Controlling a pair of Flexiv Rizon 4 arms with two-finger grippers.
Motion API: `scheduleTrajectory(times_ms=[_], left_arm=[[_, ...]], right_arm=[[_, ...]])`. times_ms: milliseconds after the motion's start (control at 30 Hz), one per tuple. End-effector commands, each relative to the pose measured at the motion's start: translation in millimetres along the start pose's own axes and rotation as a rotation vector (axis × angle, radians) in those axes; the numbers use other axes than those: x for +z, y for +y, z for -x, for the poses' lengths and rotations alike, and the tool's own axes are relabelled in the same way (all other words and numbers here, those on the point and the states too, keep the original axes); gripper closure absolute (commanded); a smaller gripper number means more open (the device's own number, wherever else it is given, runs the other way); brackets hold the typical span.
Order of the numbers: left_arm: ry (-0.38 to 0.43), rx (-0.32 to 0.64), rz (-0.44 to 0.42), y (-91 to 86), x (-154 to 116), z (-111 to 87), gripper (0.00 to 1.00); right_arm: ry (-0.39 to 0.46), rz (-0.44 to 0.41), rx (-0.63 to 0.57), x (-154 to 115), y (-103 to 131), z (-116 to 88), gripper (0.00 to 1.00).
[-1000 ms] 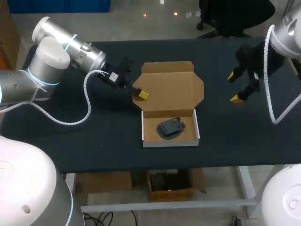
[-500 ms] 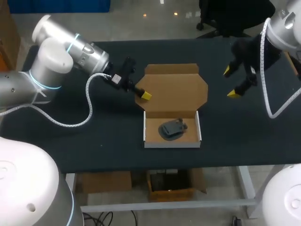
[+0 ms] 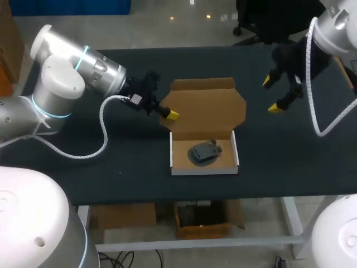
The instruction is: Assemble the packaging by folding the flat box into shape, placing the metal phone stand inside, and closing the box properly
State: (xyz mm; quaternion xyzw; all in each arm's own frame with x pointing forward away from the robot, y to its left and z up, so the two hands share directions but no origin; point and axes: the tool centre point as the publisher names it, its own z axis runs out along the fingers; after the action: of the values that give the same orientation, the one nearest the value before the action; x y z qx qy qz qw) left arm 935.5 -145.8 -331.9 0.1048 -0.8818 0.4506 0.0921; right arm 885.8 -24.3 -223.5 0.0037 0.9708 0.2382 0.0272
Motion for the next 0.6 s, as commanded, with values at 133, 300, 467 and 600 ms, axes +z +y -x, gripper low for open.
scheduleTrajectory(times_ms=[133,300,467,600], left_arm=[[-0.047,0.044,0.015,-4.3,1.6,-7.5,1.0],[-0.057,0.08,0.008,-3.8,2.5,-11.4,1.0],[-0.072,0.092,0.003,-2.6,2.2,-13.8,1.0],[-0.08,0.095,0.0,-2.3,1.4,-14.2,1.0]], right_arm=[[0.007,-0.004,-0.004,-3.1,2.8,1.4,0.0],[0.008,-0.003,-0.01,-3.7,4.5,3.1,0.0],[0.01,-0.005,-0.02,-4.6,7.9,5.5,0.0],[0.011,-0.005,-0.027,-4.8,10.2,7.2,0.0]])
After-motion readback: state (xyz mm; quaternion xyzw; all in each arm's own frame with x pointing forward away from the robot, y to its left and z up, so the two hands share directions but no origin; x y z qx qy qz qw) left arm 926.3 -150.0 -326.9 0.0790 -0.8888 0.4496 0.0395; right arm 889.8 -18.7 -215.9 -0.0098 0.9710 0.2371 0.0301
